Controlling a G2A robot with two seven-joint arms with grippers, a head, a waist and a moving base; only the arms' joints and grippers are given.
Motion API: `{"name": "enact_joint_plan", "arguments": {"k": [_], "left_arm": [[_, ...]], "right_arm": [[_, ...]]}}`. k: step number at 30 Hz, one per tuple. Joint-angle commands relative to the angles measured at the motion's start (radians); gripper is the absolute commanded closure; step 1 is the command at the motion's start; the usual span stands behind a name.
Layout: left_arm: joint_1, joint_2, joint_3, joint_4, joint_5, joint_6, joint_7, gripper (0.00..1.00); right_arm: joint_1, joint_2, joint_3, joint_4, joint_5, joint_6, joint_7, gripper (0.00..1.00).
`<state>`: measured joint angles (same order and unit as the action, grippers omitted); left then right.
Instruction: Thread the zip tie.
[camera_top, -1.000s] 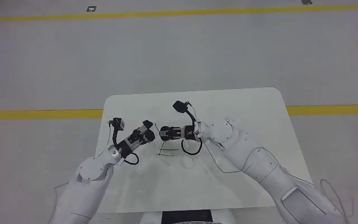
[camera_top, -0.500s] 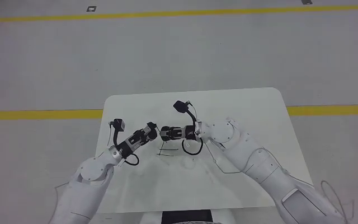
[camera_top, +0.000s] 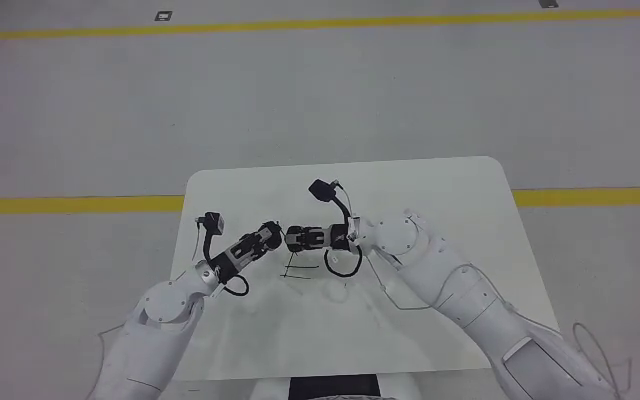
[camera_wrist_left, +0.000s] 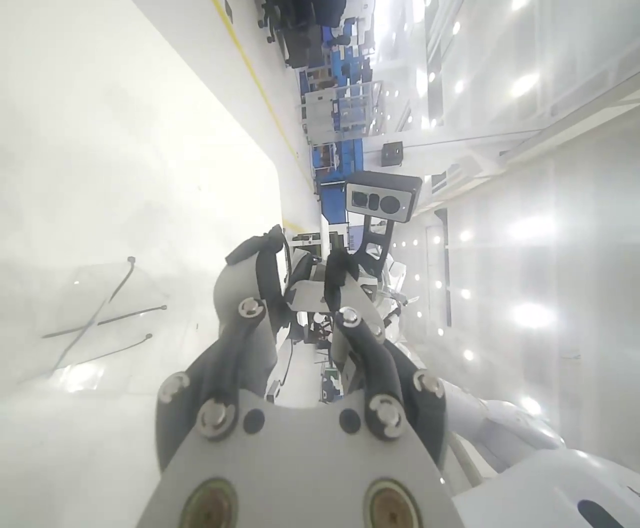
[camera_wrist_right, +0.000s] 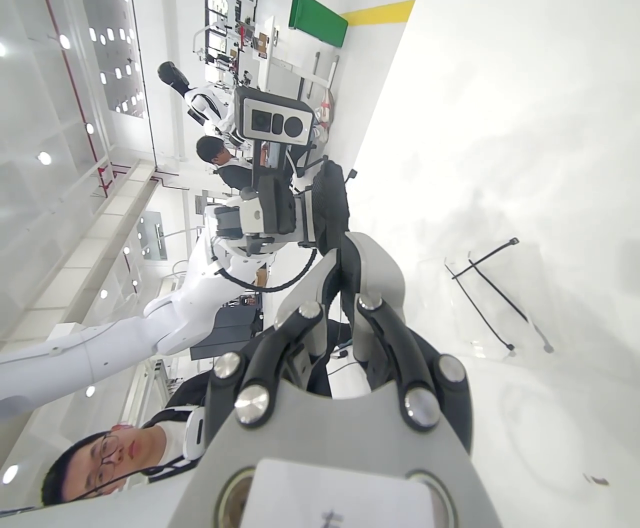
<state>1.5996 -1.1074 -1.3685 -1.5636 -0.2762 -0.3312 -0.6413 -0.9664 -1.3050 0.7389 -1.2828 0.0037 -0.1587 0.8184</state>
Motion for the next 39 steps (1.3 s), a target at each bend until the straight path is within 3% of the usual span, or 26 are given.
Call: {"name": "enact_joint_plan", "arguments": {"k": [1, 8, 22, 25, 30, 39], "left_arm": [[0.0, 0.001, 0.001, 0.001, 0.012, -0.001, 0.006, 0.83], [0.003, 0.004, 0.006, -0.001, 0.053, -0.009, 0.04, 0.83], [0.005, 0.007, 0.017, -0.007, 0.082, -0.009, 0.082, 0.96], [0.005, 0.007, 0.018, -0.007, 0.084, -0.009, 0.087, 0.96], [0.008, 0.009, 0.017, -0.01, 0.086, -0.009, 0.093, 0.87], [0.009, 0.011, 0.018, -0.01, 0.088, -0.009, 0.097, 0.93]], "right_arm": [[0.0, -0.001, 0.001, 0.002, 0.002, 0.0, 0.003, 1.0], [-0.001, -0.005, 0.001, 0.009, 0.015, -0.008, 0.022, 1.0], [0.006, -0.015, -0.005, 0.031, 0.036, -0.017, 0.052, 1.0], [0.008, -0.017, -0.007, 0.034, 0.037, -0.018, 0.057, 1.0], [0.009, -0.02, -0.006, 0.039, 0.041, -0.019, 0.06, 1.0], [0.011, -0.025, -0.007, 0.044, 0.041, -0.018, 0.065, 1.0]]}}
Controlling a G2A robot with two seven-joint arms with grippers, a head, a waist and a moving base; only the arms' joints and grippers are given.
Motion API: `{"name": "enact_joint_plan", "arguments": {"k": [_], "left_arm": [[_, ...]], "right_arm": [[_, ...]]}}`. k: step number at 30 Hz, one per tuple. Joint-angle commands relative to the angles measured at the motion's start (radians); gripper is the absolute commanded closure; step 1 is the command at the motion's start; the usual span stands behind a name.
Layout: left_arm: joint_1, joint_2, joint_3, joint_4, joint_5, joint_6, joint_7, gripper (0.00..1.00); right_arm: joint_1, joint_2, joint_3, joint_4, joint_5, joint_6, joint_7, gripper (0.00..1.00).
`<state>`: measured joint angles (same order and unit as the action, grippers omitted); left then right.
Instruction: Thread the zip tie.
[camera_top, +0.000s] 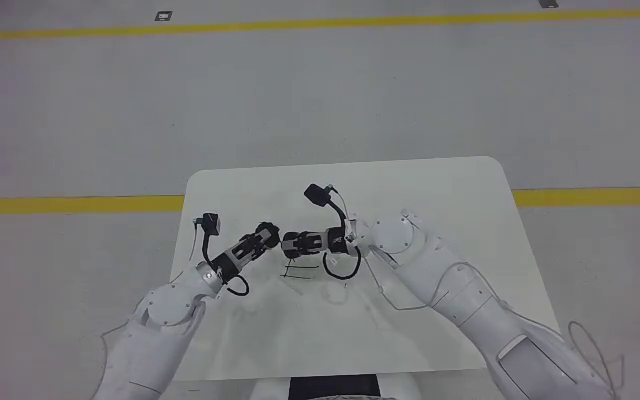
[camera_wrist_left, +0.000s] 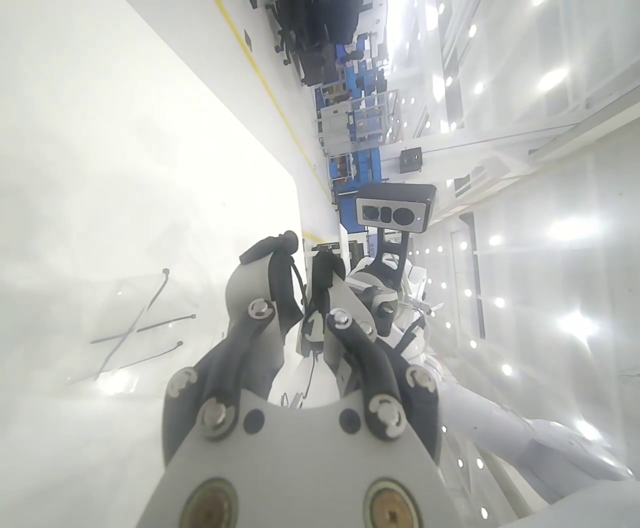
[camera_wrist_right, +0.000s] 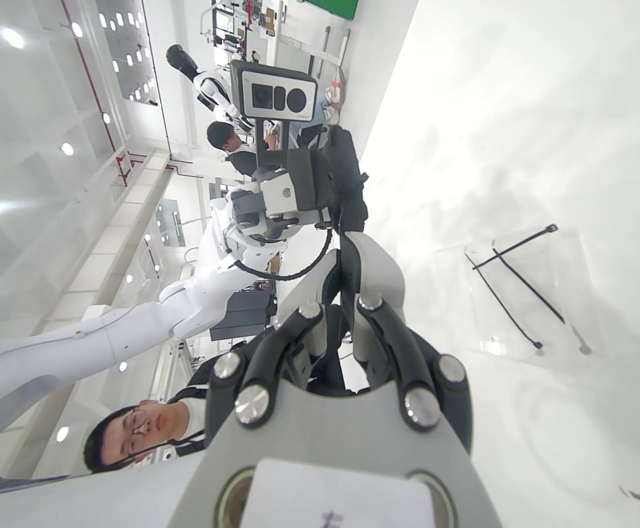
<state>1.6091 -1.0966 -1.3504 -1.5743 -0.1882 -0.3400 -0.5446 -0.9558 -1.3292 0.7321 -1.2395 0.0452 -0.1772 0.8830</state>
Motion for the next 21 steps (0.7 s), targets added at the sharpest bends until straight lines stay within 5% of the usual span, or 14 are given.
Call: {"name": "enact_joint_plan", "arguments": {"k": [1, 21], "left_arm": [[0.0, 0.0, 0.001, 0.001, 0.001, 0.0, 0.001, 0.93], [-0.002, 0.004, 0.007, 0.004, 0.008, 0.0, 0.02, 1.0]], "right_arm": [[0.0, -0.001, 0.0, 0.001, 0.0, 0.0, 0.001, 1.0], [0.003, -0.008, 0.001, 0.012, -0.004, -0.014, 0.013, 1.0]]}}
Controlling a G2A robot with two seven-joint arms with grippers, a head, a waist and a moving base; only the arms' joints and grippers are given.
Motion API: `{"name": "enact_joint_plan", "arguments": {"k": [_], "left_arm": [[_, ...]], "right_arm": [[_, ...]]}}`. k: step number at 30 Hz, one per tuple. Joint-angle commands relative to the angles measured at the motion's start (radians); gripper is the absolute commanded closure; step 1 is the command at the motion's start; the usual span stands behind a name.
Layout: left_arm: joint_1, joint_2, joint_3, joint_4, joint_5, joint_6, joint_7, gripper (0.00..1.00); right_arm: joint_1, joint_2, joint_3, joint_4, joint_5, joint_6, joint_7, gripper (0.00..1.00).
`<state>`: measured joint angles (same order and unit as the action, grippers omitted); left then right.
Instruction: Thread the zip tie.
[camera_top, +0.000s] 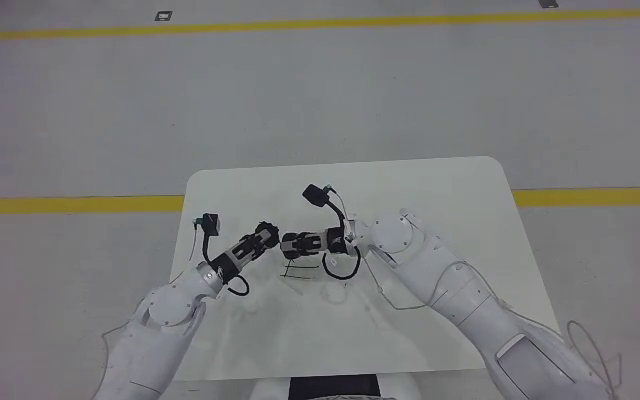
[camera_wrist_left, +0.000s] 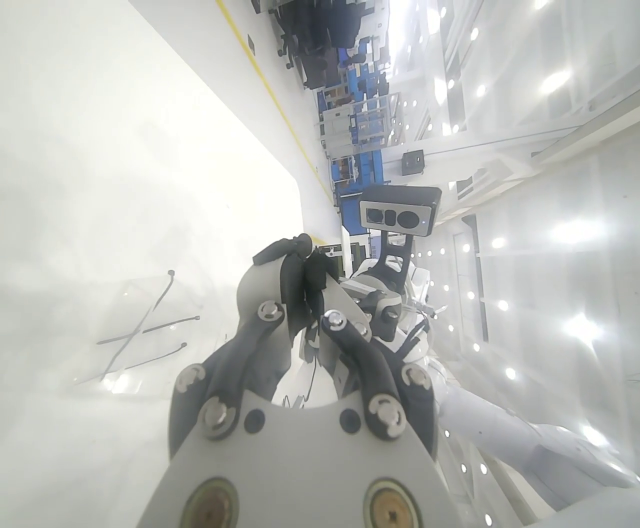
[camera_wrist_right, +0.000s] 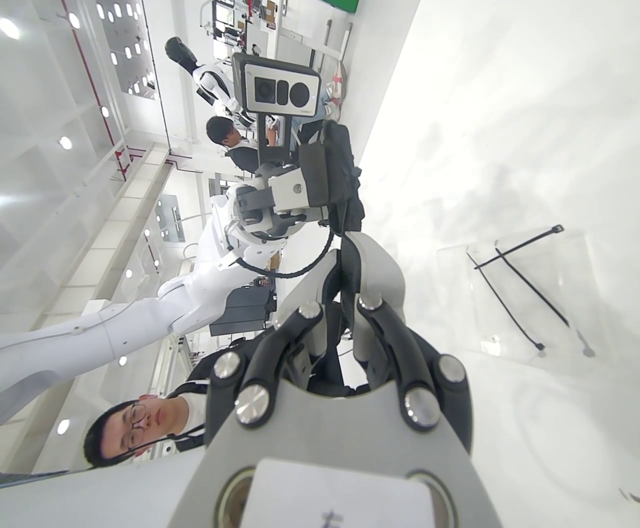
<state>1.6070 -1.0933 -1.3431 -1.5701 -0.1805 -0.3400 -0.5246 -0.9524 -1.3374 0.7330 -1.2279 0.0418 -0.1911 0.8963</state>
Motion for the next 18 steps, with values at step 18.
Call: {"name": "enact_joint_plan", "arguments": {"k": [18], "left_arm": [[0.005, 0.004, -0.007, -0.005, -0.003, 0.0, 0.01, 0.66]], "right_arm": [[-0.008, -0.002, 0.01, -0.016, -0.016, 0.003, -0.008, 1.0]]}}
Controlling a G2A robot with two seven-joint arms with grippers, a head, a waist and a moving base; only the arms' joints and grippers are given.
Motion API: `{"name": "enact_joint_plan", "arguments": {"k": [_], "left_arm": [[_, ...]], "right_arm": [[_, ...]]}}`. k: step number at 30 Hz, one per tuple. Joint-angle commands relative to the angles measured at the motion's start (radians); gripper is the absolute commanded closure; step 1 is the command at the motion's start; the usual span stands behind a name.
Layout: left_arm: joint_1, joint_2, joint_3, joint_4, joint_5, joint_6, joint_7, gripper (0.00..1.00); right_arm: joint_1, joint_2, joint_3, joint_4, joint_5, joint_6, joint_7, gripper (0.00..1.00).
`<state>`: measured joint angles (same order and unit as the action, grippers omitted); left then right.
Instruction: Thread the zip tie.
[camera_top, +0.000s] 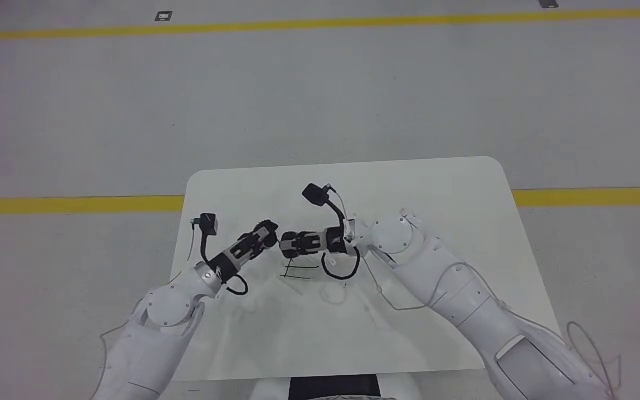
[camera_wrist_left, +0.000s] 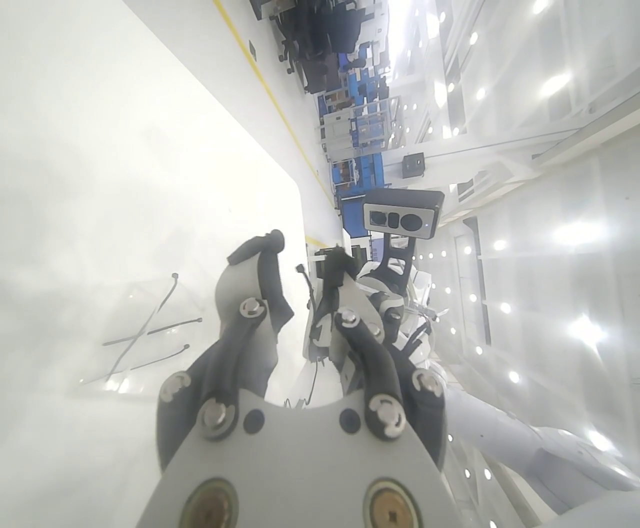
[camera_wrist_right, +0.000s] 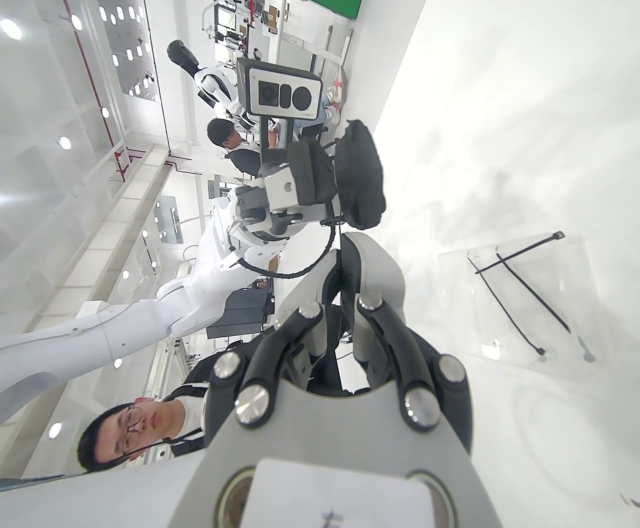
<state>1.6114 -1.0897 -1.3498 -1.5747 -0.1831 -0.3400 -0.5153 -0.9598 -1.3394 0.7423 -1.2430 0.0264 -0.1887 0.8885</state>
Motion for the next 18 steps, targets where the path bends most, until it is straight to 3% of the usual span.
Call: {"name": "enact_joint_plan", "arguments": {"k": [1, 5, 14, 18], "left_arm": [[0.001, 0.0, 0.0, -0.001, -0.001, 0.0, 0.002, 0.66], [0.002, 0.0, 0.0, -0.002, -0.003, 0.0, 0.005, 0.68], [0.003, 0.0, 0.001, -0.006, -0.01, 0.0, 0.005, 0.9], [0.003, 0.001, 0.003, -0.005, -0.01, 0.0, 0.004, 0.95]], "right_arm": [[-0.001, 0.0, 0.001, -0.001, -0.002, 0.0, 0.001, 1.0], [-0.002, 0.0, 0.001, -0.004, -0.003, 0.002, 0.01, 1.0], [-0.002, -0.002, 0.0, -0.002, -0.002, 0.002, 0.021, 1.0], [-0.002, -0.003, 0.0, -0.001, -0.001, 0.0, 0.024, 1.0]]}}
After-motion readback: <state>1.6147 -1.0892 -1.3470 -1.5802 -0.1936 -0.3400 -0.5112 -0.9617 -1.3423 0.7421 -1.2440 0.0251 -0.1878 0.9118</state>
